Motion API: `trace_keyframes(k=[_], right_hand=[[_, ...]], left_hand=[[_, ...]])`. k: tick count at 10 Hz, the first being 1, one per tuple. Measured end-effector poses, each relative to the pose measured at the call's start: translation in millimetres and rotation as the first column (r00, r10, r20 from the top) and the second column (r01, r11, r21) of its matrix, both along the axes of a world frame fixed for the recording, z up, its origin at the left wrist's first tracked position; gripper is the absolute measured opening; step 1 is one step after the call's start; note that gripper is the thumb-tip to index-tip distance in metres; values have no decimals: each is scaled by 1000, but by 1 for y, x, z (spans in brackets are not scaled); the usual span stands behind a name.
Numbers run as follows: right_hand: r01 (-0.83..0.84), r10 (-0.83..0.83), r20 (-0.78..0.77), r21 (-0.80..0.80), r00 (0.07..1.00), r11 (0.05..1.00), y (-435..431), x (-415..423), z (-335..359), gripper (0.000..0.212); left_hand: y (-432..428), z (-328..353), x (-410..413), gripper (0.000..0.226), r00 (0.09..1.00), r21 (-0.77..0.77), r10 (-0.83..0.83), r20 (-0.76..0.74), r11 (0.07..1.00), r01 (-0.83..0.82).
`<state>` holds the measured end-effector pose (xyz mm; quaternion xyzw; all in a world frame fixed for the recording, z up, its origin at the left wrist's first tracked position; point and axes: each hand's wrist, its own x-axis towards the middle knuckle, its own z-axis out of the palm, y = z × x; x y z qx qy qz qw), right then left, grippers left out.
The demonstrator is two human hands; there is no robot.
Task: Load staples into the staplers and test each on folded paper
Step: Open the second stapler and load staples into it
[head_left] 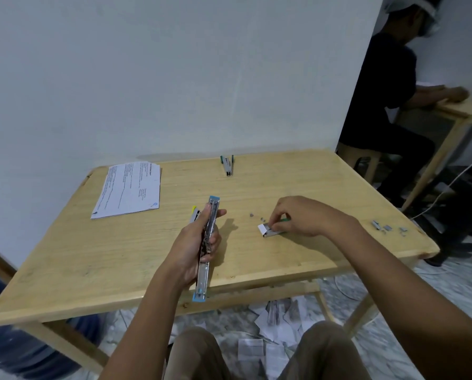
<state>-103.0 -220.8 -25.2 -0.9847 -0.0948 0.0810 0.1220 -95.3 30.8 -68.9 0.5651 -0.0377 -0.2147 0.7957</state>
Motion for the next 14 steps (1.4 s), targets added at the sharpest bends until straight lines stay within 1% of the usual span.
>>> trace_keyframes(k=[1, 3, 4, 5, 6, 7, 8, 9, 10, 11, 12, 14], right_hand=[[-7, 12, 50, -93, 999, 996, 6, 3, -4, 22], [-42, 44, 6, -192, 999, 980, 9, 9, 4, 20], [-66, 83, 59, -245, 995, 967, 10, 10, 4, 19], [-92, 118, 76, -281, 990, 955, 9, 10, 2, 23], [-102, 131, 89, -276, 987, 956, 8, 8, 2, 26], [-89, 115, 113, -212, 987, 973, 6, 4, 1, 25], [-58, 70, 124, -98, 990, 994, 4, 3, -1, 19], [-67, 71, 104, -35, 992, 997, 3, 2, -6, 10], [-92, 94, 93, -18, 991, 996, 4, 1, -7, 17], [-103, 106, 74, -48, 992, 994, 6, 1, -5, 26], [-101, 104, 62, -42, 993, 994, 6, 1, -3, 25], [-50, 48, 90, 18, 995, 999, 5, -1, -2, 16]], left_hand=[[1, 0, -1, 48, 1000, -20, -5, 1, 1000, 5], [3, 0, -1, 48, 1000, -15, -8, 7, 1000, 8], [3, -1, -1, 49, 1000, -7, -10, 10, 1000, 10], [3, -1, 0, 49, 1000, -4, -6, 12, 1000, 6], [3, -1, -1, 49, 1000, -8, -4, 15, 1000, 5], [3, 0, -1, 49, 1000, -12, 0, 10, 1000, 0], [2, 0, -2, 49, 1000, -19, 4, 8, 1000, -4], [2, 0, -1, 49, 1000, -25, 2, 5, 1000, -2], [2, -1, 0, 49, 1000, -25, 4, 1, 1000, -4], [2, -1, 0, 48, 1000, -26, 4, 1, 1000, -4], [2, -1, 0, 48, 1000, -21, 4, 1, 1000, -4], [2, -1, 0, 49, 1000, -18, 7, 2, 1000, -7]])
